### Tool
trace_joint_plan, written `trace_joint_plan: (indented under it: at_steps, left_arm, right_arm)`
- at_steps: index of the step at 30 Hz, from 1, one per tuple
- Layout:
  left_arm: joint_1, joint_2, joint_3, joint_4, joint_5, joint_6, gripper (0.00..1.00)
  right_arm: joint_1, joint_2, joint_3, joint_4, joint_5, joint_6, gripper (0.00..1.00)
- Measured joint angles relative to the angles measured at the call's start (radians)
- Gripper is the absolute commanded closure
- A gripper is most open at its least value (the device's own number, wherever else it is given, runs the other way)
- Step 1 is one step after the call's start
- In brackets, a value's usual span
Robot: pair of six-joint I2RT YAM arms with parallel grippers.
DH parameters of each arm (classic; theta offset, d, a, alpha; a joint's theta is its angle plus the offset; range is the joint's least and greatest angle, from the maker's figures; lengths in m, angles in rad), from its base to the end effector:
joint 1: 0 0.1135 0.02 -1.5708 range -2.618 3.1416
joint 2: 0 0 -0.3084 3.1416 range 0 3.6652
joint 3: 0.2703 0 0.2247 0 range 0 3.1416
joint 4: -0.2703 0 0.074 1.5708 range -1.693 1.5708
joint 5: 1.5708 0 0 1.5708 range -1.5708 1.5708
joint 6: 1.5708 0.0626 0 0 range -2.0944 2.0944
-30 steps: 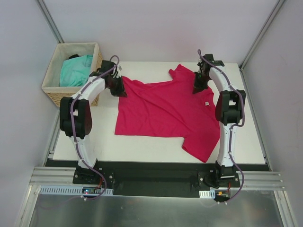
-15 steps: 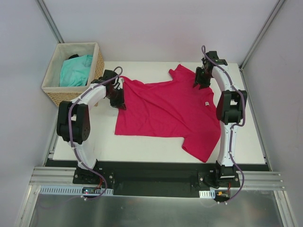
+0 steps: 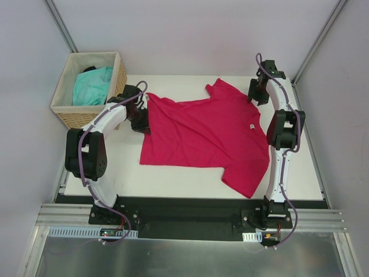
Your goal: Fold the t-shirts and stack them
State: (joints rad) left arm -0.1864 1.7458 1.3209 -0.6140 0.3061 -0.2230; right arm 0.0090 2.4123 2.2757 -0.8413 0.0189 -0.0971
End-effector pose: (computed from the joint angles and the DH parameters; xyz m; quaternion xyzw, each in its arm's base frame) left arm 0.3537 -0.0859 0.2674 0.0226 0.9541 -0.1968 0.2244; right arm 0.5490 0.0038 0.2357 -0.0479 0.9551 -0.0219 0.2914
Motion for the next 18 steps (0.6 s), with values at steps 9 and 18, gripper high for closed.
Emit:
trace_joint_plan:
  at_steps: [9, 18]
  left_arm:
    - [-0.001, 0.0, 0.0, -0.031, 0.004, 0.0, 1.0]
    - [-0.01, 0.001, 0.039, -0.102, 0.019, 0.007, 1.0]
  right_arm:
    - [-0.032, 0.037, 0.008, -0.008, 0.057, -0.077, 0.52]
    - [-0.034, 0.077, 0.008, -0.009, 0.081, -0.107, 0.62]
